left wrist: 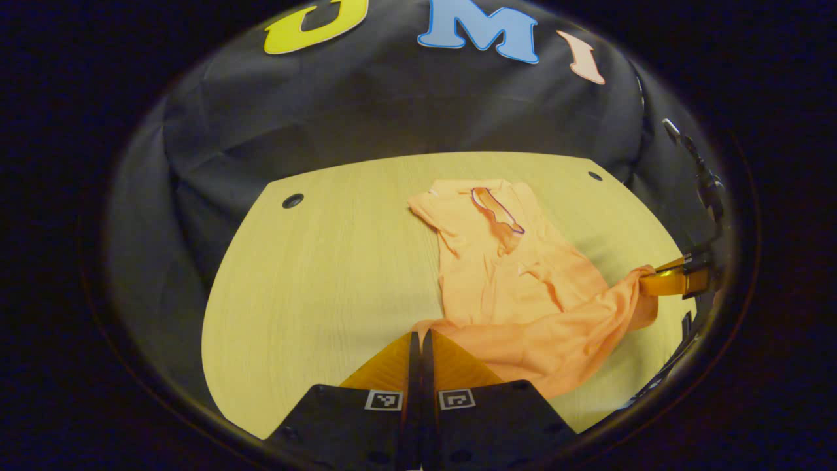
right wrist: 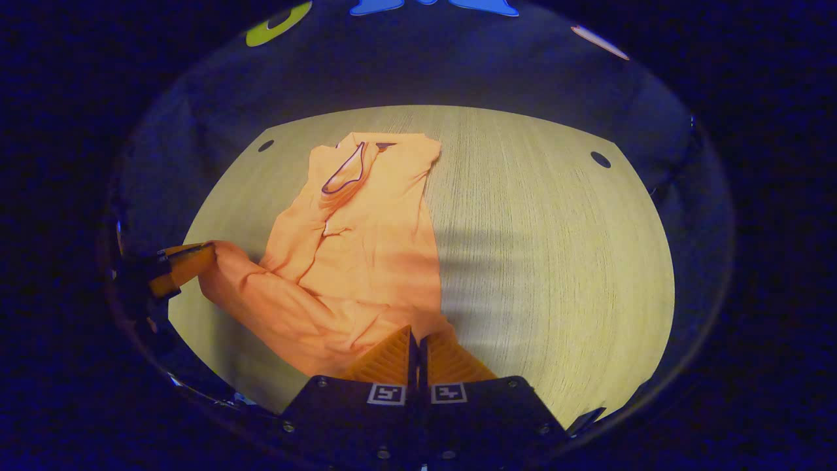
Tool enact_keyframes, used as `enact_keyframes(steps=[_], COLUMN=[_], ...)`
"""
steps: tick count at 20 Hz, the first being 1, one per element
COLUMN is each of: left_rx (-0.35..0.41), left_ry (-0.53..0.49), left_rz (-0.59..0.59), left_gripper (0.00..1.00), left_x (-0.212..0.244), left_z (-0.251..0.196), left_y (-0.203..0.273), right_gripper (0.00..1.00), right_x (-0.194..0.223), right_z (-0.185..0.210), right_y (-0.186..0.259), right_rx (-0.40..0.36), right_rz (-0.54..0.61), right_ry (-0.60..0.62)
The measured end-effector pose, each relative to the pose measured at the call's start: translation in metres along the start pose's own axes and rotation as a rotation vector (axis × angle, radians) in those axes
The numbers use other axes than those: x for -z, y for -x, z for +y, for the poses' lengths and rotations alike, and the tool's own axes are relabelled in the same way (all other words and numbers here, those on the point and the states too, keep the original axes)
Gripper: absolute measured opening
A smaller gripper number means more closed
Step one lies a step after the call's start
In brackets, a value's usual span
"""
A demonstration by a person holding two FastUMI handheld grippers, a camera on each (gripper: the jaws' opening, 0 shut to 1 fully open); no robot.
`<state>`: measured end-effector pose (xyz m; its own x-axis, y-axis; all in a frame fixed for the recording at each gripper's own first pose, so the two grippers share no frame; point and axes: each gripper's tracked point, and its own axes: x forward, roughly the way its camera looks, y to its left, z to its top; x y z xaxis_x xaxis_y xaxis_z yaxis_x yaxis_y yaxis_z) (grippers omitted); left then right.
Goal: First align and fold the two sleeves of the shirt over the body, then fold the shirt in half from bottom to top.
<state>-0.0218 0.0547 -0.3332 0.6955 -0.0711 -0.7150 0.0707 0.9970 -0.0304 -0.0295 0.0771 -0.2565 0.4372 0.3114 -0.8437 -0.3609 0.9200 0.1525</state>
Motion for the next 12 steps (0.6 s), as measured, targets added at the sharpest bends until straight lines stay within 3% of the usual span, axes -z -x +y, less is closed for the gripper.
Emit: enact_keyframes(steps=[8, 12], left_rx=[-0.001, -0.015], left_ry=[0.026, 0.072], left_rz=[-0.162, -0.192], left_gripper=[0.06, 0.06], left_x=[-0.133, -0.171], left_z=[0.015, 0.031], left_y=[-0.07, -0.114], right_gripper=[0.0, 0.0], right_x=[-0.148, -0.196], right_z=[-0.031, -0.038], right_y=[-0.036, -0.059], right_rx=[0.014, 0.018], right_rz=[-0.167, -0.214], right_ry=[0.012, 0.005])
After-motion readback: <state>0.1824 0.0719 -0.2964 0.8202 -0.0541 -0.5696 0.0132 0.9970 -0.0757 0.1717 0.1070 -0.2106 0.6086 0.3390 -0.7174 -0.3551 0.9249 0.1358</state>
